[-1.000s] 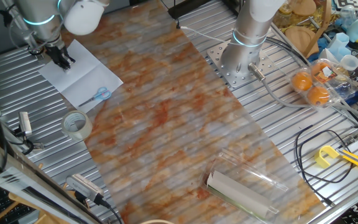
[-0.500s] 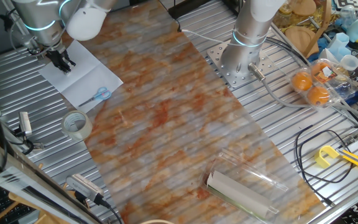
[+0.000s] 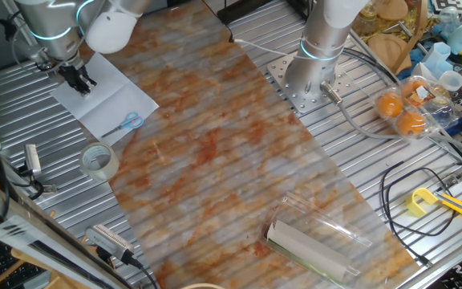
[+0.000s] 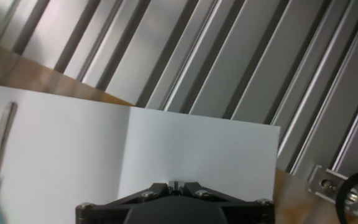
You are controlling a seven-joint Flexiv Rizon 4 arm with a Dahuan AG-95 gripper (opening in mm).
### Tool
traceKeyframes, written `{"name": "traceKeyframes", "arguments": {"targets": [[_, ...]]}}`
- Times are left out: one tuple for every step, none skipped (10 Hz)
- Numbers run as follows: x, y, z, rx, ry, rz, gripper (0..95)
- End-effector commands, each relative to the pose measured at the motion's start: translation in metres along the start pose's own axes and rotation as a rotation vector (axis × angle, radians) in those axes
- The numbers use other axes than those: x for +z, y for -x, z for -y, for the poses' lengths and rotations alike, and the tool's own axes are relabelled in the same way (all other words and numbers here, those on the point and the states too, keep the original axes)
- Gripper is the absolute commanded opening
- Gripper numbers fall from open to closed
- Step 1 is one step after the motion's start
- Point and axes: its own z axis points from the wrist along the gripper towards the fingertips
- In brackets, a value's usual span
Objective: Unfold a piece of paper
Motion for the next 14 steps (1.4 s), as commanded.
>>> {"name": "traceKeyframes", "arguments": {"targets": [[-0.001,0.004,0.0,0.002,0.006,-0.005,0.0],[-0.002,0.006,-0.001,0.007,0.009,-0.006,0.0],[-0.001,0.006,-0.002,0.012,0.01,-0.006,0.0],[-0.001,0.008,-0.003,0.014,0.01,-0.006,0.0],[-0.001,0.013,-0.007,0.029,0.01,-0.006,0.0],[0.0,0.017,-0.01,0.038,0.009,-0.006,0.0],[0.002,0.02,-0.013,0.047,0.005,-0.007,0.0],[0.005,0.022,-0.015,0.051,-0.004,-0.012,0.0],[0.007,0.022,-0.015,0.05,-0.005,-0.011,0.0],[0.01,0.023,-0.014,0.049,-0.006,-0.009,0.0],[0.013,0.023,-0.014,0.049,-0.004,-0.005,0.0],[0.009,0.025,-0.015,0.05,-0.004,-0.009,0.0],[0.006,0.025,-0.015,0.05,-0.005,-0.01,0.0],[0.004,0.025,-0.015,0.052,-0.002,-0.007,0.0]]}}
